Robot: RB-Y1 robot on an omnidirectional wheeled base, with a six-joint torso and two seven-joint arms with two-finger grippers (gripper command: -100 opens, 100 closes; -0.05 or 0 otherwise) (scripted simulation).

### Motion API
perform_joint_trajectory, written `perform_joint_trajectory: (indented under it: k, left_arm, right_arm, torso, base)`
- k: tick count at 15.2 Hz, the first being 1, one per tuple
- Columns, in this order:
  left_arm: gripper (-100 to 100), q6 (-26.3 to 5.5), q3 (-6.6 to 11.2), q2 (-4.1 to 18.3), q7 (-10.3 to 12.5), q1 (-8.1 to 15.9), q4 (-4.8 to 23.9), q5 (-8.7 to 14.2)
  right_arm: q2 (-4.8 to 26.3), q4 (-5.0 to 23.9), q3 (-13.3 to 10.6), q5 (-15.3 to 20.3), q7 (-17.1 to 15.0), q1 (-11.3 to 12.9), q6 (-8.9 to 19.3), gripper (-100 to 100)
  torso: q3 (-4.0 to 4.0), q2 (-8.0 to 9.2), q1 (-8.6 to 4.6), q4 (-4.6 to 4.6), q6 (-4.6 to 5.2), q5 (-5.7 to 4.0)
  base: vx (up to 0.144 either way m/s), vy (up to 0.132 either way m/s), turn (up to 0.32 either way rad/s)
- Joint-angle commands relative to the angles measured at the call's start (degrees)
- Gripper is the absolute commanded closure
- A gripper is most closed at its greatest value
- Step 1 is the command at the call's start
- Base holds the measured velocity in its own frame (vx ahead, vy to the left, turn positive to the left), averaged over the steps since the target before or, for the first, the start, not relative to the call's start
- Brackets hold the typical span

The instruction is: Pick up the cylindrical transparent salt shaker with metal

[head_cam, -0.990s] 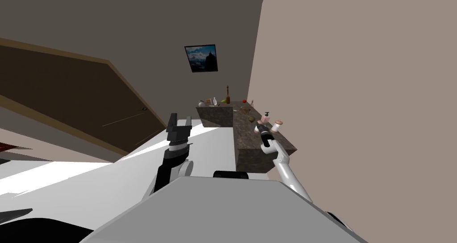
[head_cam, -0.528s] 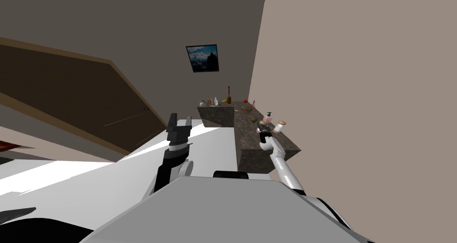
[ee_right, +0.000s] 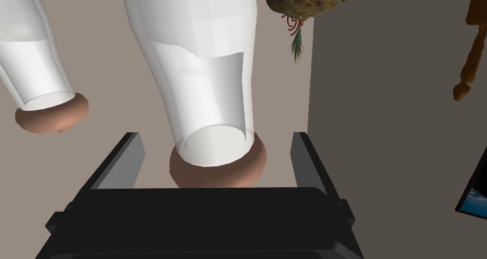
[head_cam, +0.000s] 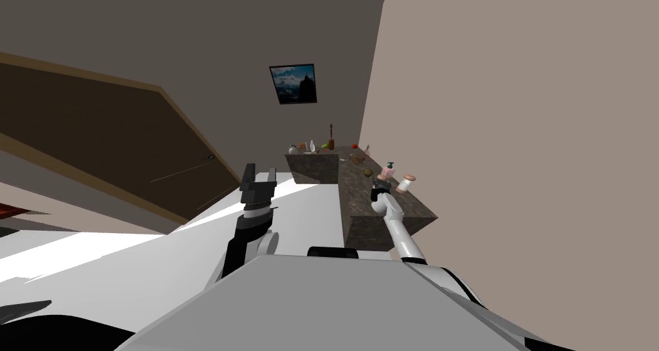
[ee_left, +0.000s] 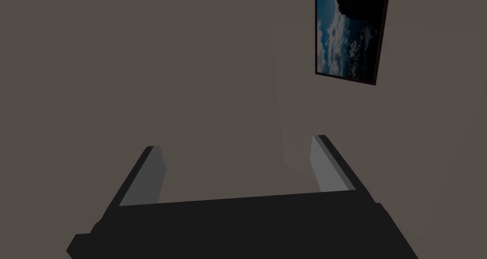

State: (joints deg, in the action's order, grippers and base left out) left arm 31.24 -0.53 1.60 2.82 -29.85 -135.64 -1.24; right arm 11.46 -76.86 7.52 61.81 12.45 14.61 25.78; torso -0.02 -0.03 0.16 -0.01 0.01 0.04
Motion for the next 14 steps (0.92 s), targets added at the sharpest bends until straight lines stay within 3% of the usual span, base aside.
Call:
perform_joint_trajectory:
  k: [1,8,14]
  left_arm:
    - [0,0.00,0.00,0.00,0.00,0.00,0.00,0.00]
    - [0,0.00,0.00,0.00,0.00,0.00,0.00,0.00]
    - [0,0.00,0.01,0.01,0.00,0.00,0.00,0.00]
  right_arm:
    - [-0.77,2.41,0.61,2.86,-0.05,1.81,2.33,-100]
    - [-2.86,6.69,1.72,8.95,0.23,5.21,6.77,-100]
    - [-8.91,11.93,3.58,15.72,0.56,9.07,12.36,-100]
  torso:
    - [0.00,0.00,0.00,0.00,0.00,0.00]
    - [0.00,0.00,-0.11,0.00,0.00,-0.02]
    - [-0.02,-0.03,-0.26,-0.01,0.01,-0.06]
  base:
    - [0.010,0.028,-0.006]
    - [0.007,0.014,-0.011]
    - [0.011,-0.023,-0.039]
